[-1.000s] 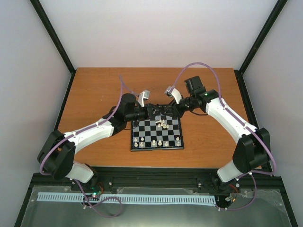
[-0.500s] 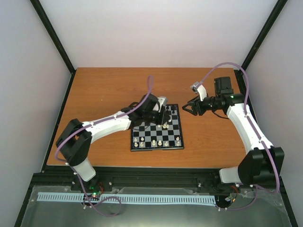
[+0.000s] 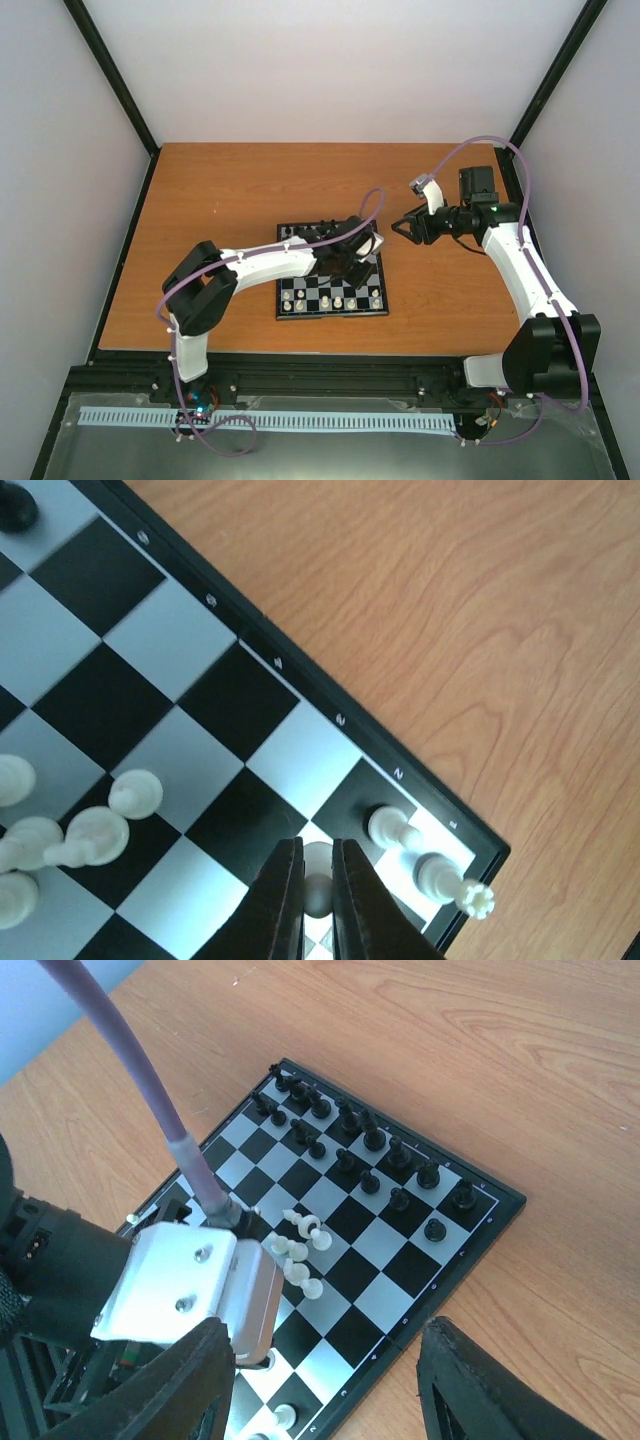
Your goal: Set up the chess pieces on the board
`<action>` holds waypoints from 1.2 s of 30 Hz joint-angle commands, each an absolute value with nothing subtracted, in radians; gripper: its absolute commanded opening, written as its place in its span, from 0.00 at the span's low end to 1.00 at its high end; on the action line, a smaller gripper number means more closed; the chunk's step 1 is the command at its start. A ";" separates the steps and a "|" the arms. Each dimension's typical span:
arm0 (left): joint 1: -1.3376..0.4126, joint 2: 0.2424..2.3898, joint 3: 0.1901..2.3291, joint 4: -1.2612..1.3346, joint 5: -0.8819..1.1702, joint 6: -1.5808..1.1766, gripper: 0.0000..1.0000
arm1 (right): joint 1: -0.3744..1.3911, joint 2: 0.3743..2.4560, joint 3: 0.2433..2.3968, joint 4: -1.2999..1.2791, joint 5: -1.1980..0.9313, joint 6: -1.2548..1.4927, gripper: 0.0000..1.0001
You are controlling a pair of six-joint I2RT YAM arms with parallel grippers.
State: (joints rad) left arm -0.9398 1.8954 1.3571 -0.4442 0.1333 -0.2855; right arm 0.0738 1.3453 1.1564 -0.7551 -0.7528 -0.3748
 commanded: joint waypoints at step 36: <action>-0.991 1.996 1.453 -0.590 0.107 -0.212 0.25 | 0.068 1.367 1.146 -0.738 -0.770 -0.388 0.51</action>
State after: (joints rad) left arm -0.9787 1.9900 1.4151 -0.5781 0.1192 -0.2127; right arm 0.0734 1.3571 1.1564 -0.7437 -0.7506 -0.3771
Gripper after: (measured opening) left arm 0.231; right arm 0.514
